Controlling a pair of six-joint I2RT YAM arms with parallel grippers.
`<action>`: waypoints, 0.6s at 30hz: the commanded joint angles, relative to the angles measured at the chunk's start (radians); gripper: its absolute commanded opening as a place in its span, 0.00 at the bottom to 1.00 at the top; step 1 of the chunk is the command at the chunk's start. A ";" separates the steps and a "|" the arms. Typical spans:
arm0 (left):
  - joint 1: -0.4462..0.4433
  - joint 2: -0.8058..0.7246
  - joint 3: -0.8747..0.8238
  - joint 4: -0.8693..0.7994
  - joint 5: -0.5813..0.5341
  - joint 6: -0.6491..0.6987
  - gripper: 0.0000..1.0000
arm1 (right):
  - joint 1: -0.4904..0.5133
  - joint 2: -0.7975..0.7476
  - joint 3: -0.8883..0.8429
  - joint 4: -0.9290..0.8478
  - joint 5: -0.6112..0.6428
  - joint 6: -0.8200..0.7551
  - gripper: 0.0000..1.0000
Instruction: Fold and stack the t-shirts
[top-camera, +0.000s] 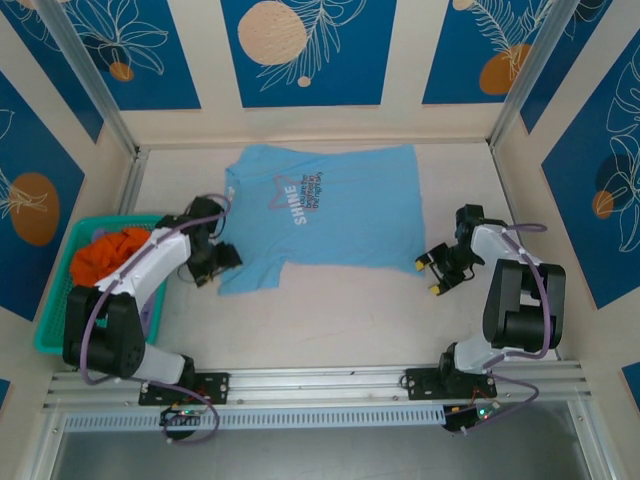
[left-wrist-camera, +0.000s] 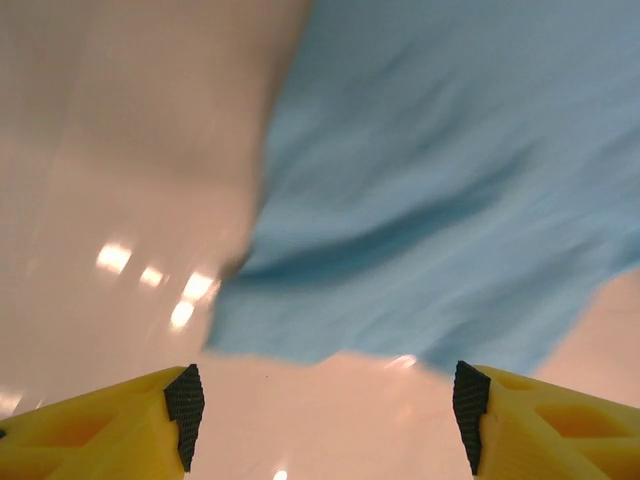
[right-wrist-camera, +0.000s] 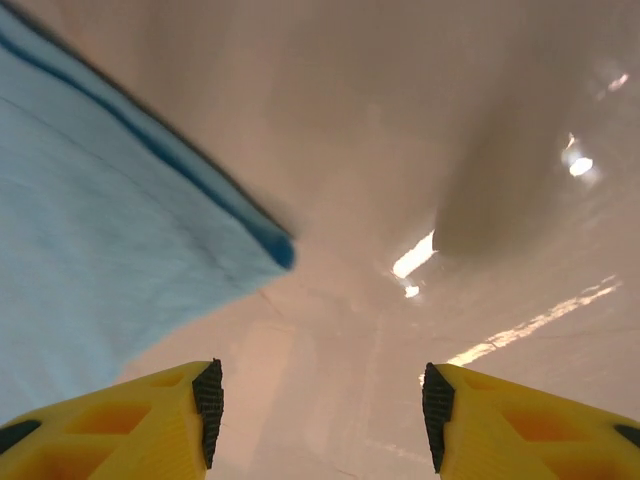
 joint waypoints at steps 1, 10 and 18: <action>0.007 -0.102 -0.096 0.008 0.034 0.015 0.68 | 0.005 0.002 -0.022 0.098 -0.042 -0.015 0.58; 0.024 -0.033 -0.178 0.143 0.052 0.017 0.56 | 0.009 0.053 -0.023 0.137 0.001 -0.012 0.55; 0.039 0.022 -0.180 0.168 0.026 0.055 0.46 | 0.014 0.082 -0.020 0.163 0.011 -0.008 0.44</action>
